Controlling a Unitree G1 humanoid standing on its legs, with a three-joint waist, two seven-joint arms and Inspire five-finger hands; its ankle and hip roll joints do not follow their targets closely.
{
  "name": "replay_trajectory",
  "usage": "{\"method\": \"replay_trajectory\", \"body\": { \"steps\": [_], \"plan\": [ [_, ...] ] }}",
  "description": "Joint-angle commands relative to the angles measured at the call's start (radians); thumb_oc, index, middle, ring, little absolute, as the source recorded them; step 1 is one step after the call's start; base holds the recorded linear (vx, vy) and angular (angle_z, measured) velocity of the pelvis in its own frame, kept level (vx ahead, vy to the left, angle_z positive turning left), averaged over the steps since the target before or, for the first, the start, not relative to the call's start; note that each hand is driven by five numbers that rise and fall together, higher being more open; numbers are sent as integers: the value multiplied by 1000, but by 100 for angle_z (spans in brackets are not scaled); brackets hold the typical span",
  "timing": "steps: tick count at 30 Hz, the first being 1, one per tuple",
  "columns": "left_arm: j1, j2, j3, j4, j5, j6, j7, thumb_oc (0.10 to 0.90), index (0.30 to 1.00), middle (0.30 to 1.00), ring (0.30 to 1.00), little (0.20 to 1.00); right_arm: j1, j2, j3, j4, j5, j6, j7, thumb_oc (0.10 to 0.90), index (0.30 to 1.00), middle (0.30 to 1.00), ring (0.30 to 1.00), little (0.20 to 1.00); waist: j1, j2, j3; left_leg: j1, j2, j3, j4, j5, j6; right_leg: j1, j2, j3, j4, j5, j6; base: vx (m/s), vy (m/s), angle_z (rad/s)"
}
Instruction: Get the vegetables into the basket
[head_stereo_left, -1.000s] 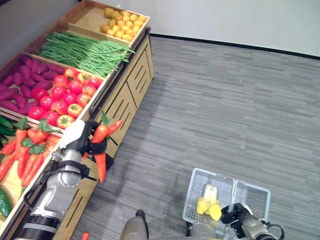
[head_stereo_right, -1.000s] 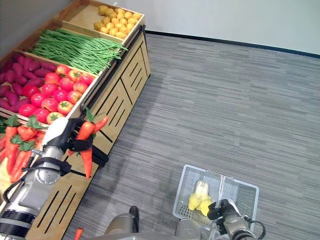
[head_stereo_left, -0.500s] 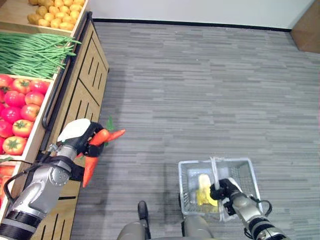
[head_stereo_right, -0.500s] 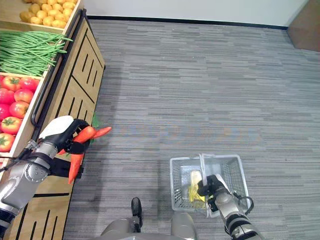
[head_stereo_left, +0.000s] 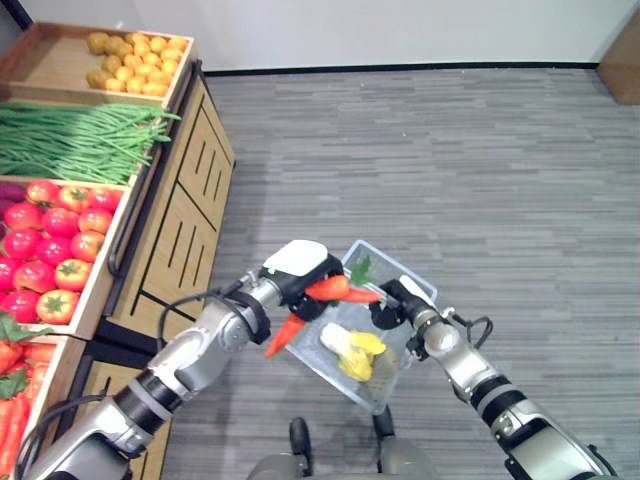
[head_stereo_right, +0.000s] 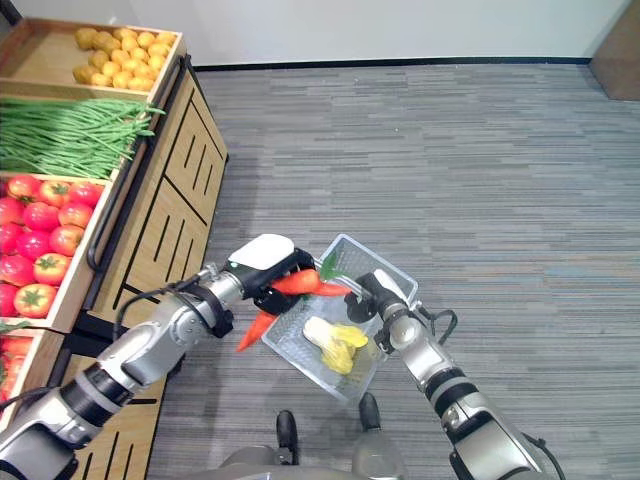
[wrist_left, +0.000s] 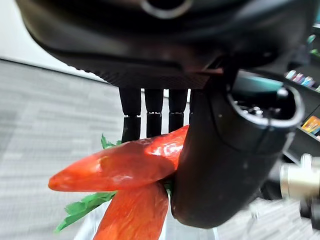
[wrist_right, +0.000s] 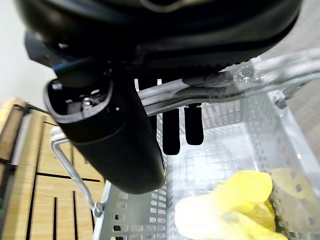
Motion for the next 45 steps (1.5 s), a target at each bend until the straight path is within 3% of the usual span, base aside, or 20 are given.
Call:
{"method": "replay_trajectory", "body": {
  "steps": [1,9,14,24,29,33,34,35,36,45],
  "plan": [
    [-76,-33,6,82,70,-9,66,400,300,300,300,300,-73,6,-39,-112,0,-89,-74,400,300,300,300,300,2,-27,-74,-21,14,-20,116,-130,-22,-32,-29,-38,70,-54,45,22,-33,3],
    [-130,-196,-87,332,115,18,87,400,300,300,300,300,-114,12,-11,-195,11,-90,-97,400,300,300,300,300,-19,-6,-77,-17,16,-22,105,-121,-30,-25,-26,-45,64,-56,37,-6,-12,1],
    [-191,-292,-149,467,166,19,94,400,300,300,300,300,-72,14,58,-321,37,-109,-30,400,300,300,300,300,-52,-11,-80,-6,23,-5,100,-120,-33,-26,-17,-28,62,-54,36,-5,-16,-6],
    [-269,-287,-187,464,236,-9,52,400,300,300,300,300,2,1,117,-507,188,-147,84,400,300,300,300,300,-79,-17,-77,8,31,17,96,-120,-36,-28,-9,-11,60,-50,42,-1,-5,-9],
    [-272,-296,-185,498,222,-6,18,400,300,300,300,300,53,4,124,-606,391,-152,153,400,300,300,300,300,-87,-17,-76,16,34,24,91,-128,-38,-25,-8,-6,57,-55,45,5,0,-3],
    [-272,-297,-186,499,223,-6,19,400,300,300,300,300,54,3,124,-607,392,-151,153,400,300,300,300,300,-88,-19,-72,12,34,26,94,-118,-39,-29,-8,-6,60,-46,43,-8,-1,-4],
    [-282,-320,-189,556,211,2,16,400,300,300,300,300,92,22,137,-639,561,-147,183,400,300,300,300,300,-97,-24,-65,8,35,32,95,-113,-41,-36,-7,-4,62,-40,44,-47,-18,-4],
    [-285,-327,-201,555,216,-2,7,753,794,794,794,794,81,15,155,-661,580,-145,202,400,300,300,300,300,-91,-23,-66,10,37,31,101,-128,-41,-31,-6,-6,59,-49,45,-47,-24,-11],
    [-283,-326,-209,544,218,-10,1,900,1000,1000,1000,1000,78,13,158,-667,592,-146,206,400,300,300,300,300,-90,-26,-64,5,37,32,105,-119,-41,-35,-7,-5,63,-40,43,30,-14,-13],
    [-298,-325,-222,477,175,-21,-21,900,1000,1000,1000,1000,48,14,165,-702,623,-157,213,400,300,300,300,300,-81,-27,-64,-4,36,26,110,-117,-41,-36,-10,-12,59,-35,43,-17,-9,-1]
  ]
}}
